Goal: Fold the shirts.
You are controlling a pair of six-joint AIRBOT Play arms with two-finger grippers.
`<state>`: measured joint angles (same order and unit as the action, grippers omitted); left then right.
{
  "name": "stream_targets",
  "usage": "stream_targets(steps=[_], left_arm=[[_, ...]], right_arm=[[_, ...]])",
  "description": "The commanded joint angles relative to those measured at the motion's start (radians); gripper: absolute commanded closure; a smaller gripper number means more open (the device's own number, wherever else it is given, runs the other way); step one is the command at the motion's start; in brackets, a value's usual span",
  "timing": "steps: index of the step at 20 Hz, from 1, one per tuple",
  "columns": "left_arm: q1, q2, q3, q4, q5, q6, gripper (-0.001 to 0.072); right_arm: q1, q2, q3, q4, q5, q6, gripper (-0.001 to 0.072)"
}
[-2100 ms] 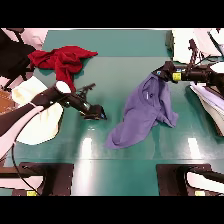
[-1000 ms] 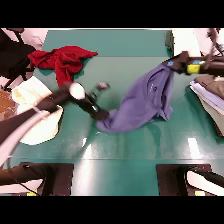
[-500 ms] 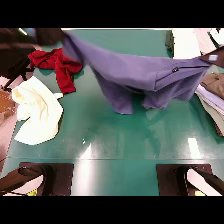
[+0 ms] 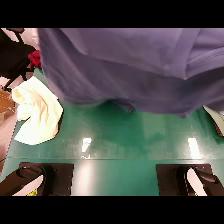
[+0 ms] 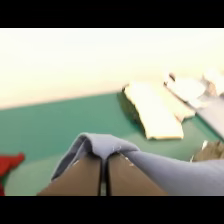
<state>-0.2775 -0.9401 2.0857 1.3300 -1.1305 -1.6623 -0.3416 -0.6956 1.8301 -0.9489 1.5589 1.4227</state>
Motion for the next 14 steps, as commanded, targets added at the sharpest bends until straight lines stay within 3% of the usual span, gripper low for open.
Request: stream_targets(steps=[1,5,10,14], left_arm=[[0.001,0.033,-0.010,0.038,0.111,0.022,0.0688],[0.001,-0.128,-0.238,-0.018,0.182,0.052,0.0687],[-0.019,-0.574,-0.364,-0.425,0.398,0.272,0.0688],[-0.122,-0.853,-0.364,-0.547,0.416,0.309,0.0687]], right_arm=[[0.000,-0.010,-0.031,0.027,-0.045,0.021,0.0690],[0.060,-0.134,-0.404,0.089,-0.060,0.004,0.0690],[0.191,-0.338,-0.811,-0.069,-0.252,-0.020,0.0690],[0.133,-0.478,-0.968,-0.216,-0.234,-0.007,0.0690]])
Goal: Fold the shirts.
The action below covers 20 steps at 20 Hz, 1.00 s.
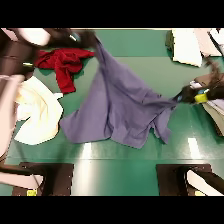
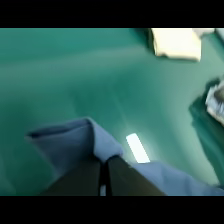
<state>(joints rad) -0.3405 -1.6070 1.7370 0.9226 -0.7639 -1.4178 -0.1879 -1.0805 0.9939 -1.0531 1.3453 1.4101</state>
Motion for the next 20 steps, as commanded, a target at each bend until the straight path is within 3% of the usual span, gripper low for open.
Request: stream_targets(steps=[1,5,7,8,9,10,11,12,13,16,17,18,19,20], left_arm=[[-0.097,-0.224,-0.015,-0.141,0.056,0.089,0.0687],[-0.202,-0.277,-0.014,-0.137,0.201,0.145,0.0687],[-0.206,-0.277,0.002,-0.140,0.246,0.143,0.0687],[-0.206,-0.277,0.014,-0.137,0.250,0.145,0.0687],[-0.206,-0.277,0.027,-0.137,0.248,0.153,0.0687],[-0.206,-0.277,0.040,-0.138,0.240,0.159,0.0686],[-0.206,-0.277,0.059,-0.138,0.227,0.167,0.0606],[-0.206,-0.277,0.077,-0.139,0.216,0.166,0.0220],[-0.203,-0.276,0.100,-0.138,0.200,0.163,-0.0013],[-0.150,-0.272,0.175,-0.093,0.105,0.146,0.0012],[-0.120,-0.272,0.204,-0.086,0.027,0.144,0.0267],[-0.091,-0.272,0.224,-0.072,-0.053,0.134,0.0308],[-0.057,-0.272,0.237,-0.080,-0.144,0.122,0.0305],[-0.030,-0.272,0.239,-0.105,-0.232,0.116,0.0232]], right_arm=[[-0.047,-0.116,-0.163,-0.148,-0.013,0.008,0.0690],[-0.180,-0.140,-0.272,-0.294,-0.006,0.020,0.0690],[-0.242,-0.101,-0.309,-0.291,0.001,-0.010,0.0688],[-0.259,-0.062,-0.317,-0.260,0.010,-0.053,0.0625],[-0.273,-0.015,-0.308,-0.216,0.019,-0.075,0.0450],[-0.280,0.043,-0.287,-0.157,0.033,-0.094,0.0349],[-0.284,0.111,-0.249,-0.093,0.063,-0.119,0.0328],[-0.280,0.169,-0.202,-0.054,0.095,-0.119,0.0328],[-0.253,0.218,-0.145,-0.020,0.121,-0.106,0.0329],[0.006,0.284,-0.025,-0.029,-0.033,-0.030,0.0345],[0.124,0.272,0.003,-0.069,-0.126,-0.029,0.0387],[0.243,0.237,0.027,-0.143,-0.212,-0.013,0.0402],[0.360,0.174,0.060,-0.247,-0.267,0.015,0.0402],[0.452,0.095,0.102,-0.343,-0.270,0.046,0.0400]])
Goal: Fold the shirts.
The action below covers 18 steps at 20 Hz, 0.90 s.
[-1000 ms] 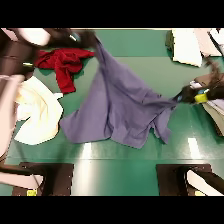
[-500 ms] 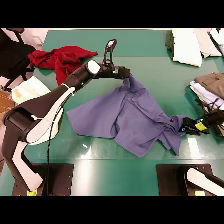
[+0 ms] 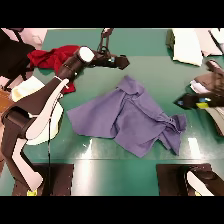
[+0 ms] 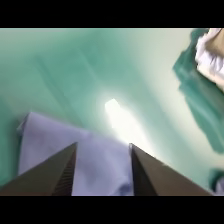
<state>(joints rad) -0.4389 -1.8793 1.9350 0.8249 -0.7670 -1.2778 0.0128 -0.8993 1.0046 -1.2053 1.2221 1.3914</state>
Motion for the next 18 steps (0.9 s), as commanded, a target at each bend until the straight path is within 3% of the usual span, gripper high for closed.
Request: stream_targets(steps=[1,2,3,5,7,9,13,18], left_arm=[[0.085,0.000,0.040,-0.019,-0.324,-0.023,0.0196],[0.090,0.000,0.040,0.009,-0.401,-0.024,0.0208],[0.093,0.000,0.040,0.050,-0.472,-0.032,0.0288],[0.106,0.000,0.040,0.135,-0.563,-0.080,0.0287],[0.130,0.001,0.040,0.135,-0.614,-0.087,0.0287],[0.156,0.002,0.040,0.135,-0.633,-0.100,0.0286],[0.206,0.005,0.040,0.137,-0.663,-0.100,0.0287],[0.270,0.039,0.040,0.137,-0.655,-0.098,0.0287]], right_arm=[[0.327,-0.177,0.143,-0.272,-0.134,0.101,0.0399],[0.380,-0.269,0.192,-0.310,-0.135,0.108,0.0399],[0.414,-0.357,0.242,-0.325,-0.142,0.108,0.0399],[0.444,-0.542,0.356,-0.368,-0.106,0.109,0.0394],[0.447,-0.702,0.465,-0.367,-0.068,0.110,0.0315],[0.446,-0.818,0.563,-0.367,-0.040,0.119,0.0315],[0.447,-0.955,0.713,-0.358,0.116,0.116,0.0303],[0.451,-0.975,0.737,-0.358,0.178,0.094,0.0304]])
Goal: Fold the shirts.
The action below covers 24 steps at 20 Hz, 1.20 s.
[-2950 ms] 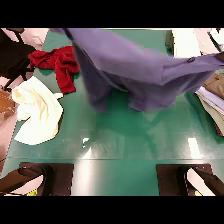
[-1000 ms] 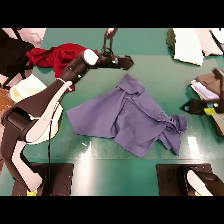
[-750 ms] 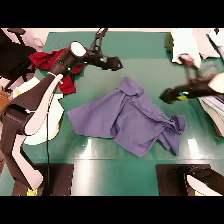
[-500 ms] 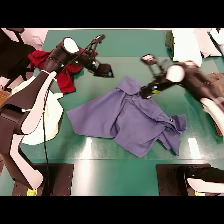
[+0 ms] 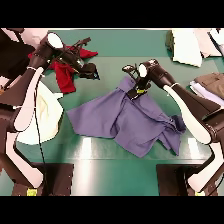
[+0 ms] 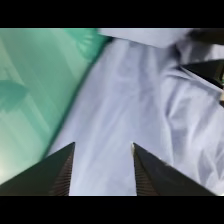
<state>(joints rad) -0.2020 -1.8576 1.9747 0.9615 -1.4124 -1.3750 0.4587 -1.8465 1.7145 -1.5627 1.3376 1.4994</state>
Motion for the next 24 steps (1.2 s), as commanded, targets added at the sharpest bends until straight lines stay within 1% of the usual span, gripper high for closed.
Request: stream_targets(steps=[1,4,6,7,9,10,13,18,21,24], left_arm=[[0.043,0.024,0.001,0.001,-0.009,0.000,0.0287],[0.055,0.040,0.001,0.005,-0.010,0.000,0.0287],[0.055,0.042,0.001,0.008,-0.010,-0.002,0.0287],[0.055,0.042,0.001,0.009,-0.010,-0.005,0.0287],[0.055,0.042,0.001,0.009,-0.020,-0.005,0.0287],[0.055,0.042,0.001,0.018,-0.032,-0.005,0.0288],[0.055,0.042,-0.023,0.097,-0.058,-0.035,0.0287],[0.061,0.053,-0.200,0.095,-0.071,-0.042,0.0288],[0.120,0.152,-0.426,0.092,-0.021,-0.030,0.0288],[0.209,0.342,-0.728,0.032,0.056,0.016,0.0286]], right_arm=[[0.007,-0.028,0.023,-0.003,0.063,-0.019,0.0303],[0.006,-0.028,0.001,0.001,0.061,-0.019,0.0306],[0.007,-0.028,-0.003,0.001,0.093,-0.019,0.0306],[0.007,-0.027,-0.002,0.001,0.095,-0.019,0.0350],[0.005,-0.016,-0.001,0.000,0.095,-0.041,0.0658],[0.003,0.004,-0.001,-0.003,0.090,-0.047,0.0689],[-0.026,0.101,-0.001,-0.003,0.079,-0.041,0.0689],[-0.104,0.229,-0.002,-0.010,0.098,-0.041,0.0689],[-0.180,0.253,-0.002,-0.012,0.130,-0.042,0.0689],[-0.280,0.266,-0.049,-0.010,0.132,-0.042,0.0689]])
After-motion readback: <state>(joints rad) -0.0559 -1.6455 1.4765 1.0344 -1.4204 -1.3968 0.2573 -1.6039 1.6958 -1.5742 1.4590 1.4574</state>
